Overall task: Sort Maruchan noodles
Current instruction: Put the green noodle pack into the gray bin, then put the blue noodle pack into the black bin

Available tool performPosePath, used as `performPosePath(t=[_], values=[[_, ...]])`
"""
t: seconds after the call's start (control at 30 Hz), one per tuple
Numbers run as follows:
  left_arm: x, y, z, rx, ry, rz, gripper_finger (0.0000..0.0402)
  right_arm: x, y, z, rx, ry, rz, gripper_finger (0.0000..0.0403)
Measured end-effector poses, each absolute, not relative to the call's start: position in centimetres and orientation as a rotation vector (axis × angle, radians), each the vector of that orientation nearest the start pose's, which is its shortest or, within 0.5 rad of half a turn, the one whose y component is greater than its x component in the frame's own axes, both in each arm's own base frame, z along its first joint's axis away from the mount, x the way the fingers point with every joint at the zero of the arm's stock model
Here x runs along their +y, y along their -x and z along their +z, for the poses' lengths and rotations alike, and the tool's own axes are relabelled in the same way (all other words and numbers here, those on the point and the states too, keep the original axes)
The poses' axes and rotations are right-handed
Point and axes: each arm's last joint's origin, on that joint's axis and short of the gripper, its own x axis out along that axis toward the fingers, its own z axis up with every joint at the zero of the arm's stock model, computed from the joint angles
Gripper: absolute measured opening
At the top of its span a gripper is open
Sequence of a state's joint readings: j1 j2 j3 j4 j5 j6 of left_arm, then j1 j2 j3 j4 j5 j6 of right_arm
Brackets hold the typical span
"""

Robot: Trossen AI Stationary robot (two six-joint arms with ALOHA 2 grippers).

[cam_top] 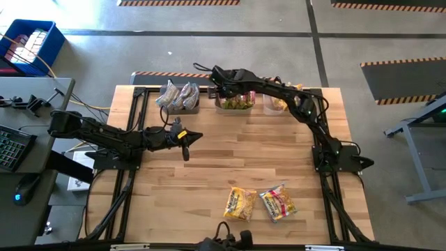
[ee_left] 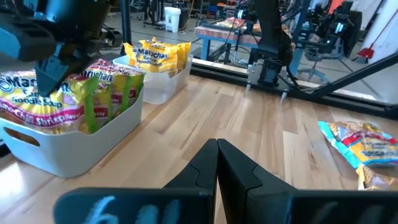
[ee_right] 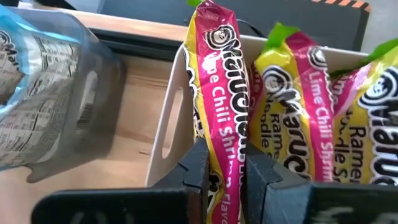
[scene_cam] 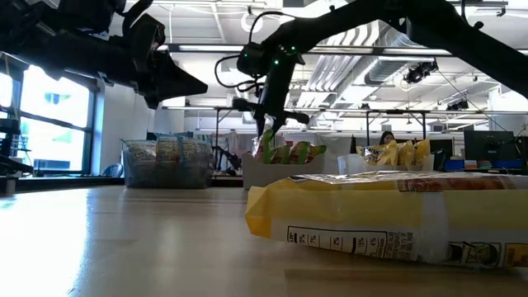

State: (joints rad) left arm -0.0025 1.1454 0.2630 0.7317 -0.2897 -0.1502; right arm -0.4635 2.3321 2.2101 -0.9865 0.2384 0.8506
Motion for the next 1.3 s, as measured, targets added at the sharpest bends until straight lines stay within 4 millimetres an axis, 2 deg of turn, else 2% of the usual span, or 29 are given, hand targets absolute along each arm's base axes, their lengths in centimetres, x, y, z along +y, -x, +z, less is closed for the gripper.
performPosePath(t=[0.2,0.37,0.5,0.67,0.77,0.9,1.0,1.13,1.3], values=[[0.7,-20.8,17.9,0.124,0.162,0.258,0.0000,-23.0,-44.7,21.9,0.815,-0.809,-1.095,0.0036],[0.7,-20.8,17.9,0.124,0.162,0.255,0.0001,-23.1,-44.7,21.8,0.833,-0.773,-1.083,0.0052],[0.7,-20.8,17.9,0.128,0.161,0.256,0.0001,-23.3,-44.7,22.7,0.826,-0.730,-1.074,0.0099],[0.7,-20.8,17.8,0.132,0.160,0.257,0.0001,-23.6,-44.8,25.0,0.823,-0.612,-1.004,0.0161],[0.7,-20.8,17.8,0.138,0.152,0.257,0.0001,-23.3,-44.5,26.2,0.856,-0.554,-0.959,0.0176],[0.7,-20.8,17.7,0.148,0.141,0.257,0.0001,-22.5,-43.4,27.1,0.965,-0.472,-0.923,0.0150],[0.7,-20.7,17.5,0.166,0.132,0.257,0.0001,-21.7,-42.4,27.5,1.105,-0.338,-0.906,0.0098],[0.7,-20.7,17.4,0.182,0.120,0.257,0.0000,-20.9,-42.0,27.3,1.235,-0.251,-0.733,0.0017],[0.7,-20.7,17.2,0.199,0.118,0.250,0.0000,-20.7,-42.3,26.0,1.236,-0.160,-0.711,0.0017]])
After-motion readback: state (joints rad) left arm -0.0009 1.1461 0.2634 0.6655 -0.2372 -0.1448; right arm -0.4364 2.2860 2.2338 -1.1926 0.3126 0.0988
